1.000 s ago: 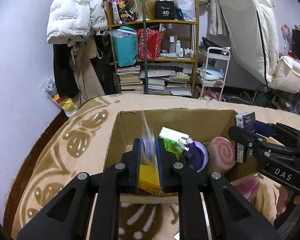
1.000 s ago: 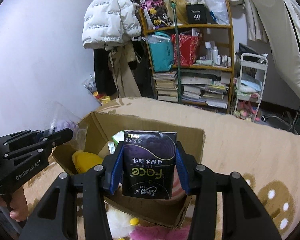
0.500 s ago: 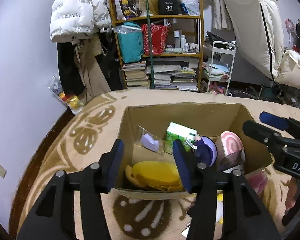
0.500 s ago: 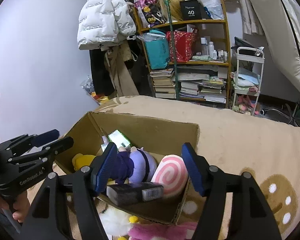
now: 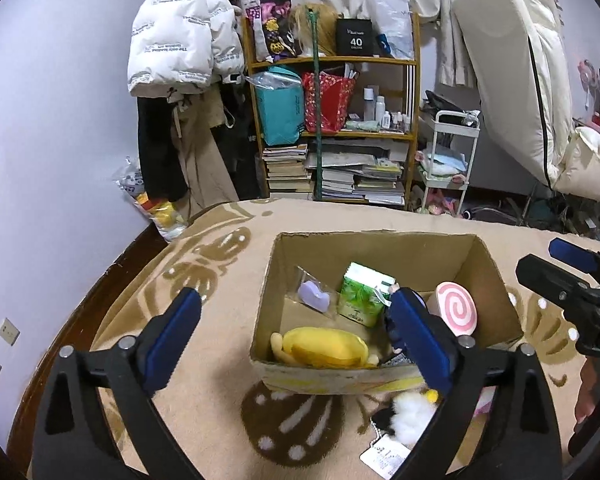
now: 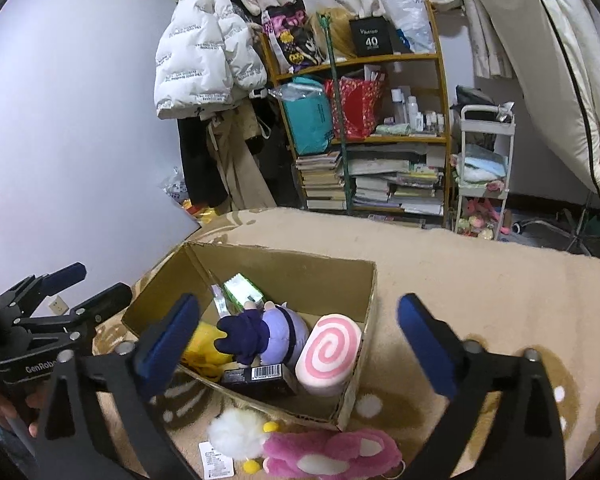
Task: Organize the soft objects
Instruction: 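Withdraw both grippers from the box toward the pink plush and white chick, then close the left gripper on the white fluffy chick while the right closes on the pink plush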
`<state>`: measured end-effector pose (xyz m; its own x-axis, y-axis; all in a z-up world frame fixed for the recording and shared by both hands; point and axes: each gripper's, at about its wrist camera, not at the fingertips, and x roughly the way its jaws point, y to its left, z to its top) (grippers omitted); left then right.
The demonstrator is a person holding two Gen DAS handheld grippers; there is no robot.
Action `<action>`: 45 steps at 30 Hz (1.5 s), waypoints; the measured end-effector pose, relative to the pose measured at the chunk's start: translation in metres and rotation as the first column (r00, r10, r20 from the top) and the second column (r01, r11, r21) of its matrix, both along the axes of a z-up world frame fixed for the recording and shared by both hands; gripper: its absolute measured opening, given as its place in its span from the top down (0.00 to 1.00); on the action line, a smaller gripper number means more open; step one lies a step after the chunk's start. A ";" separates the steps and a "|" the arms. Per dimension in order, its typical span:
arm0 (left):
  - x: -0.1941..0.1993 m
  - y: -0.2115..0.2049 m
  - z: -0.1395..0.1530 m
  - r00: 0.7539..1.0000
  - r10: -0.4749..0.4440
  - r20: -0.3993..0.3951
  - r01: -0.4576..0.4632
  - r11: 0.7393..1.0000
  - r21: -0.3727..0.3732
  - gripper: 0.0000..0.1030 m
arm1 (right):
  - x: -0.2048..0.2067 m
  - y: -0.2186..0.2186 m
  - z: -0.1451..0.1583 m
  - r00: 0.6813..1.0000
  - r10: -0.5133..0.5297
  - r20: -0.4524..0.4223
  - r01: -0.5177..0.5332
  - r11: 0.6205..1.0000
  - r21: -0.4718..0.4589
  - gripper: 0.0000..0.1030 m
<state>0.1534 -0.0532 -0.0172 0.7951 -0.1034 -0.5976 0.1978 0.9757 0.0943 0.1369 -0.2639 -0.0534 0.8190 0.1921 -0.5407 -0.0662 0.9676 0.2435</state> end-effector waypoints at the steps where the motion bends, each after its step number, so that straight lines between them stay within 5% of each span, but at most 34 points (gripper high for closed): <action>1: -0.002 0.001 0.001 1.000 -0.002 0.001 0.002 1.000 -0.001 0.06 | -0.004 0.001 0.002 1.000 -0.001 0.006 0.001 1.000 -0.003 0.00; 23: -0.070 0.009 0.021 1.000 -0.017 -0.009 0.017 1.000 -0.003 0.05 | -0.078 0.000 0.021 0.999 -0.036 -0.013 0.035 0.999 -0.019 0.00; 45: -0.049 -0.015 -0.033 0.990 -0.094 -0.109 0.093 0.996 -0.012 0.05 | -0.062 -0.027 -0.019 0.982 -0.132 -0.138 0.137 0.990 0.029 0.00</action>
